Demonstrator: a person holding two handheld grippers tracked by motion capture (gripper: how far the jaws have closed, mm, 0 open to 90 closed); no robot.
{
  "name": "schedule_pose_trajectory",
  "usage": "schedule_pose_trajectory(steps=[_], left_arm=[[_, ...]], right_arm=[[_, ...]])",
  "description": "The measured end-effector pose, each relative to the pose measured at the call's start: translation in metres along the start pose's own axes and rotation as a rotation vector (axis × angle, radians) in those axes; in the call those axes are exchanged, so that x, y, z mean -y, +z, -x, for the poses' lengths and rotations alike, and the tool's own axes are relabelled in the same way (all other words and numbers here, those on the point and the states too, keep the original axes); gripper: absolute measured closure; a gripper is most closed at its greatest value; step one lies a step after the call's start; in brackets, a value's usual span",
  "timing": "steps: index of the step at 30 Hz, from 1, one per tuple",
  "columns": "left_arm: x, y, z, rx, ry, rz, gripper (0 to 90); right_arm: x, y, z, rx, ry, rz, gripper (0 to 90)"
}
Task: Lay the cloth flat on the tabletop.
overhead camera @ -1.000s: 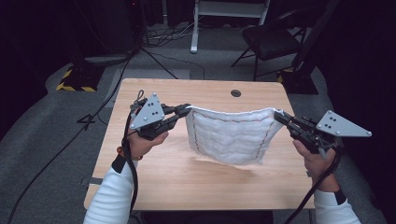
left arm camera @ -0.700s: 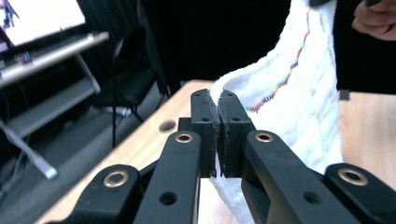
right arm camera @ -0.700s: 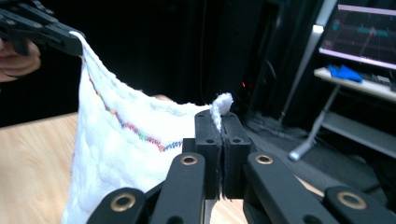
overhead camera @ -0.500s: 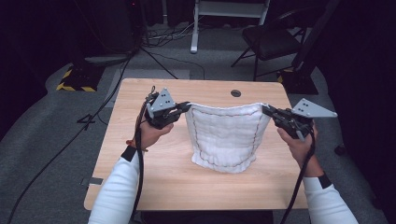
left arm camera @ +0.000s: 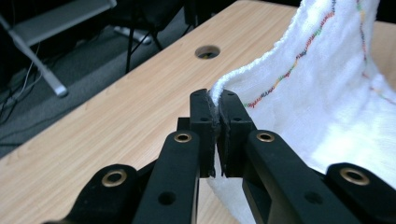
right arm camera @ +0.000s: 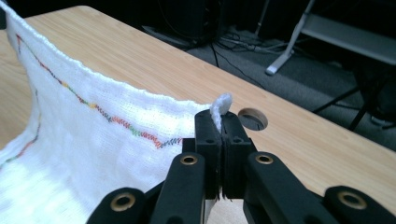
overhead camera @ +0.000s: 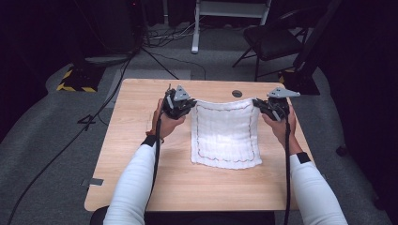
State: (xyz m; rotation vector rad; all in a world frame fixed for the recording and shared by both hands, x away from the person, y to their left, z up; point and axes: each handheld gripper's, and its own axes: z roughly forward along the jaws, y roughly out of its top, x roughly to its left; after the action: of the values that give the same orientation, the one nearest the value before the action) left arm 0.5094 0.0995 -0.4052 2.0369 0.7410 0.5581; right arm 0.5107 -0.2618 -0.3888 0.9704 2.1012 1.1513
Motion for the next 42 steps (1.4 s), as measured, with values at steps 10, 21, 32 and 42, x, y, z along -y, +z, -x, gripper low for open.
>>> schedule_pose_trajectory(steps=[10, 21, 32, 42], left_arm=[[0.023, 0.043, -0.009, -0.046, -0.053, -0.104, 84.0], [0.034, 0.062, -0.003, -0.109, -0.101, -0.192, 47.2], [0.048, 0.027, 0.027, 0.063, 0.012, -0.197, 26.2], [0.066, 0.009, 0.060, 0.168, 0.099, -0.235, 24.9]], right_arm=[[0.014, 0.043, 0.005, 0.050, 0.000, -0.120, 88.0], [0.028, 0.062, 0.009, 0.097, 0.033, -0.198, 65.2], [0.050, 0.022, -0.001, -0.025, -0.032, -0.194, 51.0], [0.077, -0.013, -0.017, -0.131, -0.043, -0.202, 47.5]])
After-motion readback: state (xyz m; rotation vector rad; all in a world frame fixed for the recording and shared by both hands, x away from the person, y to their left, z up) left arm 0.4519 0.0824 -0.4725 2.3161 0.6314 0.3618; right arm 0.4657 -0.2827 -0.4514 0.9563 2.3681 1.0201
